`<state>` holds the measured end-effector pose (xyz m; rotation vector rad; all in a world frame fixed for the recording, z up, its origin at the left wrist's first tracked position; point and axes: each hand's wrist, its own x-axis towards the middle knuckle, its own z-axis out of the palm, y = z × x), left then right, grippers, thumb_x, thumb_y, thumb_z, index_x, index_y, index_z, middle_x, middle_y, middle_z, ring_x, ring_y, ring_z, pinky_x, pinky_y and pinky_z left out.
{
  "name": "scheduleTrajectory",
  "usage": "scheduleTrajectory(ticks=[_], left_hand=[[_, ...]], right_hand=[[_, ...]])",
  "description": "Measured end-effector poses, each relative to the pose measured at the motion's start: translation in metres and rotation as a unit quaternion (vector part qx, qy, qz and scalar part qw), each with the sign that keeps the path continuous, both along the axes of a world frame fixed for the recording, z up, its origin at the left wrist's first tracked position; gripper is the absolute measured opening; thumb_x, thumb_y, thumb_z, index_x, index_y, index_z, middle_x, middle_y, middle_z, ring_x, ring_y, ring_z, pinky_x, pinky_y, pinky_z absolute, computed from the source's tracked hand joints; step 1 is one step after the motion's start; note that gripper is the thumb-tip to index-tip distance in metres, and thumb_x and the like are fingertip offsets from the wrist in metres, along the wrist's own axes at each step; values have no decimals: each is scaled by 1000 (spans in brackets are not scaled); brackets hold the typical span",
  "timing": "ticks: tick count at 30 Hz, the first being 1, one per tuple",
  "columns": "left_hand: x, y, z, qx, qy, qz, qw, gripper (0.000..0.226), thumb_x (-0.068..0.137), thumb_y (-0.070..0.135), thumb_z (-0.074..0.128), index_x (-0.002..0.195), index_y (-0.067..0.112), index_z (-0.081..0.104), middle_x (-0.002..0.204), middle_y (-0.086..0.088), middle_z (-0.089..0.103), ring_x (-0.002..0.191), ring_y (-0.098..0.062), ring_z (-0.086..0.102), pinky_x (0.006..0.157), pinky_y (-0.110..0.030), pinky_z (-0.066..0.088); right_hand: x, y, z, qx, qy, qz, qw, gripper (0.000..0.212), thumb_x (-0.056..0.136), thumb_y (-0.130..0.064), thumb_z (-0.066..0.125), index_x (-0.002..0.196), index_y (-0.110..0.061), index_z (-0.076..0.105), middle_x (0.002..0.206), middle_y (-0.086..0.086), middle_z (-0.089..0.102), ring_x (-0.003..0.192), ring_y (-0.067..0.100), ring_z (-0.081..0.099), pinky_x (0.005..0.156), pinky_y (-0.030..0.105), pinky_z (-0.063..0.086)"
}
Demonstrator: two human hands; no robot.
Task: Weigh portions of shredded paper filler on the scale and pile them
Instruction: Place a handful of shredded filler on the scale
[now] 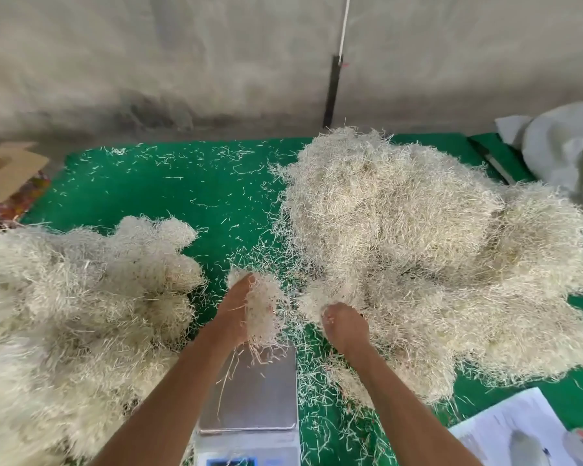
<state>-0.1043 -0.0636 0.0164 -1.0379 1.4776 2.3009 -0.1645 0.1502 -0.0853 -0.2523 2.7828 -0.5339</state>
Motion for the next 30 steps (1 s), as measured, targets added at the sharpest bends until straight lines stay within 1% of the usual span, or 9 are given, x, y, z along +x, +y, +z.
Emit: scheduleTrajectory(ticks=[4, 6, 11, 14, 16, 18, 21, 26, 30], left_hand=[[-1, -1, 0, 71, -21, 26, 997, 55, 96, -2, 54, 146, 18, 44, 123, 1, 55, 75, -12, 60, 59, -24, 55], [-1, 1, -4, 92, -37, 20, 995, 19, 101, 8, 48, 117, 12, 59, 80, -1, 68, 57, -13, 62, 48, -25, 54], [-3, -17, -18, -21, -46, 48, 998, 25, 108, 39, 33, 99, 27, 52, 89, 2, 50, 76, -14, 47, 121, -54, 25], [1, -25, -8, -49, -35, 85, 995, 37, 110, 27, 27, 135, 10, 49, 94, -5, 54, 76, -15, 55, 115, -47, 34], [2, -30, -3, -76, -33, 105, 991, 37, 110, 29, 24, 109, 10, 55, 88, -12, 53, 69, -19, 62, 93, -32, 54], [2, -42, -2, -73, -52, 157, 983, 40, 110, 38, 24, 95, 12, 51, 82, -11, 50, 64, -22, 58, 66, -26, 58], [5, -59, 10, -73, -49, 198, 976, 57, 108, 46, 26, 132, 1, 52, 90, -20, 58, 39, -14, 62, 45, -17, 49], [8, -57, 28, -51, -6, 128, 990, 59, 108, 47, 21, 142, 3, 43, 134, -28, 53, 130, -39, 52, 107, -43, 41], [14, -28, 42, -106, -26, 25, 994, 42, 106, 18, 39, 147, 9, 41, 147, -27, 43, 137, -42, 41, 110, -52, 36]], right_hand=[[14, -56, 35, -266, 106, 45, 957, 10, 101, -20, 63, 100, -14, 71, 104, -5, 63, 91, 9, 58, 88, 31, 54], [23, -85, 56, -360, 98, 91, 923, 11, 98, -20, 68, 105, -14, 75, 102, -7, 62, 85, -1, 56, 82, 24, 50], [14, -75, 57, -496, 5, 13, 868, 24, 104, -35, 60, 112, -19, 75, 100, -13, 73, 51, -2, 52, 49, 16, 44], [-3, -52, 37, -379, 18, -14, 925, 43, 104, -39, 59, 144, -25, 55, 141, -9, 58, 75, 8, 67, 74, 27, 58], [-5, -51, 20, -273, -61, 76, 957, 51, 104, -40, 58, 152, -29, 44, 155, -5, 48, 103, 19, 71, 97, 32, 53], [-2, -55, 6, -150, -62, 108, 981, 50, 106, -45, 52, 151, -26, 47, 153, 0, 52, 119, 19, 65, 108, 37, 48], [0, -53, -4, -101, -46, 20, 994, 46, 108, -41, 48, 148, -17, 53, 139, 5, 62, 120, 20, 63, 108, 39, 49], [6, -69, 27, -357, -120, -117, 919, 48, 103, -55, 47, 127, -16, 59, 83, 0, 63, 62, 13, 59, 62, 30, 52], [7, -94, 68, -474, -163, -56, 864, 52, 107, -45, 47, 156, -26, 42, 132, 23, 63, 116, 44, 65, 101, 53, 53]])
